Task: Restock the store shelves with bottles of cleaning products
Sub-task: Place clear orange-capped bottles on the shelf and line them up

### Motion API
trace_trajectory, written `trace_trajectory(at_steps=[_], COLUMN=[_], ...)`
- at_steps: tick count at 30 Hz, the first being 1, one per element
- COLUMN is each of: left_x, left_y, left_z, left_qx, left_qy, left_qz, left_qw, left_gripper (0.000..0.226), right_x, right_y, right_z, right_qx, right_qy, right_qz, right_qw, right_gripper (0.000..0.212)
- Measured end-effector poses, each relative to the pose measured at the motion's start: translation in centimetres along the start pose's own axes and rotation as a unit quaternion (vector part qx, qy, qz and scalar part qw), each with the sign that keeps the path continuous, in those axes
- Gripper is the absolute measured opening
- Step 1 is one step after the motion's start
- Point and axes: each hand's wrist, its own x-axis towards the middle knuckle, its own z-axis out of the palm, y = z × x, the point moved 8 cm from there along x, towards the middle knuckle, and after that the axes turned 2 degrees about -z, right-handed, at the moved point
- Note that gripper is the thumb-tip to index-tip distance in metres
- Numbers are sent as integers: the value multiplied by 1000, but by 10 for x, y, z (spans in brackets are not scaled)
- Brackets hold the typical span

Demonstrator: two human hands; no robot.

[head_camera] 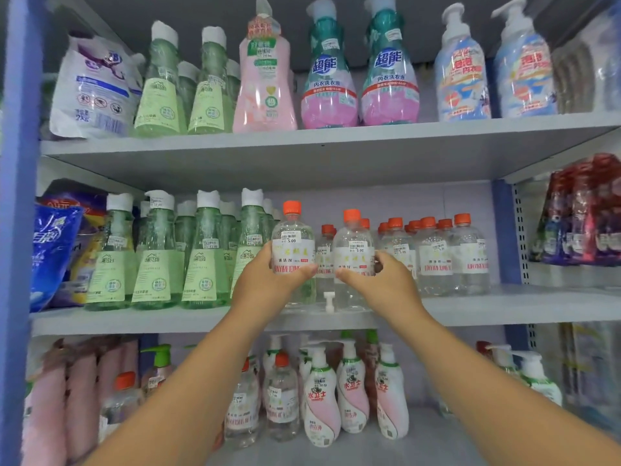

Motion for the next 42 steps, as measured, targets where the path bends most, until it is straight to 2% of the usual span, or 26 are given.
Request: trace_trajectory(at_steps=[4,8,10,12,13,19,22,29,32,37,40,42], left_x=[9,14,14,15,16,21,27,48,51,57,60,61], left_y=[-13,-16,-21,-24,-24,-20,-19,-25,-27,-25,-23,-24], left_z=[14,18,16,12,10,15,18,32,34,43,45,45], left_qx=[22,41,42,50,55,88,120,163,185,267,377,402], left_qy=[-23,0,10,16,14,-2,4,14,33,39,36,44], left_qz=[1,4,-3,-1,-1,-12,-24,-35,-30,-13,5,9], left_qw=[999,999,999,999,998,996,992,986,982,963,925,915], left_gripper=[51,55,70,78,76,58,48,43,41,35,41,40], right_x=[10,18,17,16,16,23,29,41,45,52,54,56], right_y=[6,1,-1,0,1,5,2,2,-1,-1,2,7], right_z=[21,34,30,23,22,37,40,42,47,58,61,61], right_qx=[-27,-44,-37,-24,-19,-50,-84,-152,-178,-210,-226,-222], right_qy=[-24,-79,-82,-66,-65,-77,-84,-50,-60,-55,-50,-46], right_qz=[-3,-1,-7,-15,-17,-5,-2,13,-1,-16,-23,-14], right_qw=[999,996,996,997,998,996,993,987,982,976,973,974], right_gripper=[52,55,53,66,69,56,35,53,51,51,44,43])
